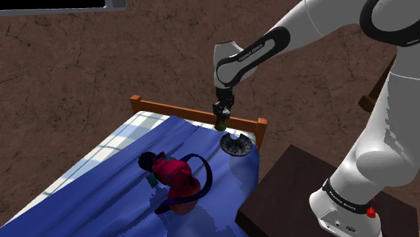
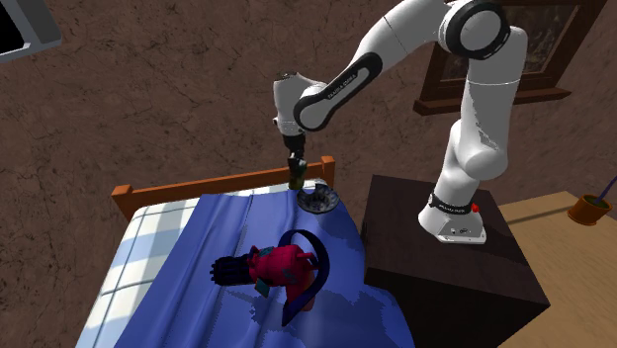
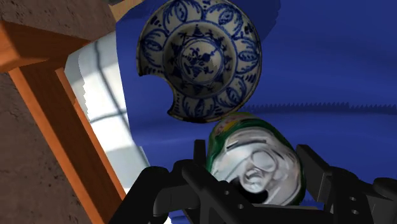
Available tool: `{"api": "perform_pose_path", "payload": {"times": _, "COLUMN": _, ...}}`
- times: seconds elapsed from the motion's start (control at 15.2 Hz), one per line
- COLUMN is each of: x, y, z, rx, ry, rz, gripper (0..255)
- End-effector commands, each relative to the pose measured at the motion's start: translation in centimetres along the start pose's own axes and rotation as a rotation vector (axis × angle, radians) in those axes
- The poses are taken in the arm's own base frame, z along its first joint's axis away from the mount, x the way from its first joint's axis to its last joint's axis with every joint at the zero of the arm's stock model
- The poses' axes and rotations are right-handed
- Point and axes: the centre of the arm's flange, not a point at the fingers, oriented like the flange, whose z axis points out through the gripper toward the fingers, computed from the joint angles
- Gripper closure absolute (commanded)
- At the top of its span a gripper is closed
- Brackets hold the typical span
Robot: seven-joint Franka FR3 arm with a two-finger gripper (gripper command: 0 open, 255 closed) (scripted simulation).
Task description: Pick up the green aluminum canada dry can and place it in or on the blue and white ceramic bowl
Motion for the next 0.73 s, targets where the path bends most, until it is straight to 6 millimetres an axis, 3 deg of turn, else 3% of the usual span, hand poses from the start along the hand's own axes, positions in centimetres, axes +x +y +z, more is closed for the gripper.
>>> {"api": "perform_pose_path", "payload": {"times": 0.0, "x": -2.2, "y": 1.4, "z": 0.0, "rx": 0.000, "ry": 0.000, "rz": 0.000, "gripper": 255}}
{"api": "perform_pose_path", "payload": {"times": 0.33, "x": -7.9, "y": 4.8, "z": -0.2, "rx": 0.000, "ry": 0.000, "rz": 0.000, "gripper": 255}}
{"api": "perform_pose_path", "payload": {"times": 0.66, "x": -7.7, "y": 4.7, "z": 2.5, "rx": 0.000, "ry": 0.000, "rz": 0.000, "gripper": 255}}
